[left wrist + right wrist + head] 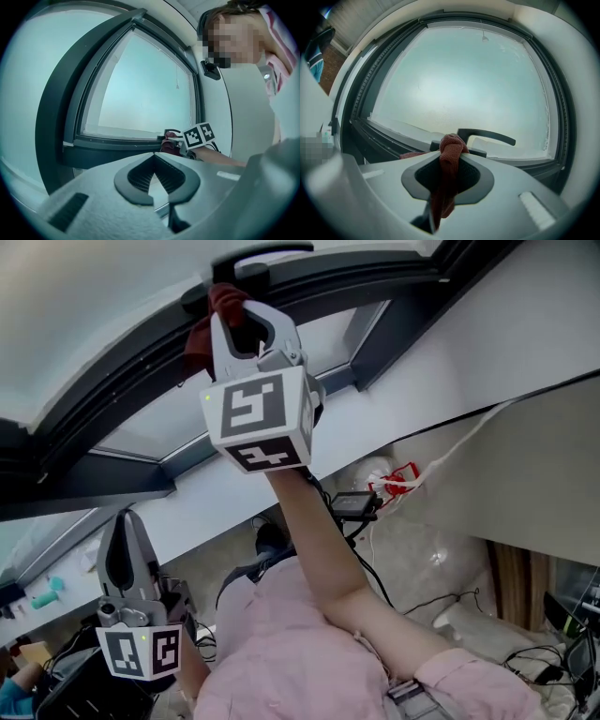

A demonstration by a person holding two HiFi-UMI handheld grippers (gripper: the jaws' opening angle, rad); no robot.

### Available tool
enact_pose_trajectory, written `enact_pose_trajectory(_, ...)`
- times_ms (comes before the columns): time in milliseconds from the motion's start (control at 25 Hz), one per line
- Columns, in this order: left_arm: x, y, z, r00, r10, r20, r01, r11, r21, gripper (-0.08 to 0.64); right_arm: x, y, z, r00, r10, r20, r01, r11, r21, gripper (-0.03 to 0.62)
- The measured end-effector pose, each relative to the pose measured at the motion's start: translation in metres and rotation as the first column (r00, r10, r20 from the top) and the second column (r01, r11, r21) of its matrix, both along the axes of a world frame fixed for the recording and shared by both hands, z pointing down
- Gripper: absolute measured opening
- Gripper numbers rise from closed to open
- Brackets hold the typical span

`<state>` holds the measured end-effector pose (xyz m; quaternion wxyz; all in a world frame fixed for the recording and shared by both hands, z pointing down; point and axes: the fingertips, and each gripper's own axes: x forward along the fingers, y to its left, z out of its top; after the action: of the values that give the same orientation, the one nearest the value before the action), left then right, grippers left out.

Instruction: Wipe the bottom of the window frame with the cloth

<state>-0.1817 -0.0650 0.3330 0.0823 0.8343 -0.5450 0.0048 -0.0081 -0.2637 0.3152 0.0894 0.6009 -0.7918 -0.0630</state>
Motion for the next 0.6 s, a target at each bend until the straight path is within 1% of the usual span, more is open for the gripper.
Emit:
enact_pose_trajectory(120, 0.000, 0.002, 0.001, 1.000, 0.016, -0.002, -0.016, 1.000, 0.000, 0.000, 0.004, 0.003, 0.003, 1.000, -0.020, -0.010, 0.020, 0.999, -0.028, 0.060)
enact_pose_trajectory(240, -0.004, 0.001, -0.003, 1.000, -0.004, -0.015, 0.004, 1.000, 0.031, 0.001, -0.002, -0.001, -0.001, 0.997, -0.075, -0.017, 0.075, 0.997, -0.034, 0.061)
enact_pose_trajectory(320, -0.010, 0.002, -0.006, 1.000, -0.019, -0.023, 0.020, 0.998, 0.051, 0.000, -0.006, 0.001, -0.009, 0.993, -0.114, 0.004, 0.114, 0.993, -0.032, 0.064)
enact_pose_trajectory(400, -0.018, 0.005, -0.007, 0.999, -0.028, -0.032, 0.029, 0.998, 0.058, 0.002, -0.010, 0.012, -0.020, 0.989, -0.143, 0.045, 0.144, 0.990, -0.013, 0.066)
enact_pose_trajectory(480, -0.030, 0.007, -0.009, 0.998, -0.043, -0.038, 0.045, 0.997, 0.061, 0.000, -0.026, 0.025, -0.034, 0.979, -0.183, 0.090, 0.182, 0.983, 0.022, 0.064)
enact_pose_trajectory(600, -0.051, 0.009, -0.011, 0.996, -0.071, -0.045, 0.074, 0.995, 0.063, 0.000, -0.075, 0.047, -0.051, 0.951, -0.279, 0.134, 0.271, 0.960, 0.075, 0.064)
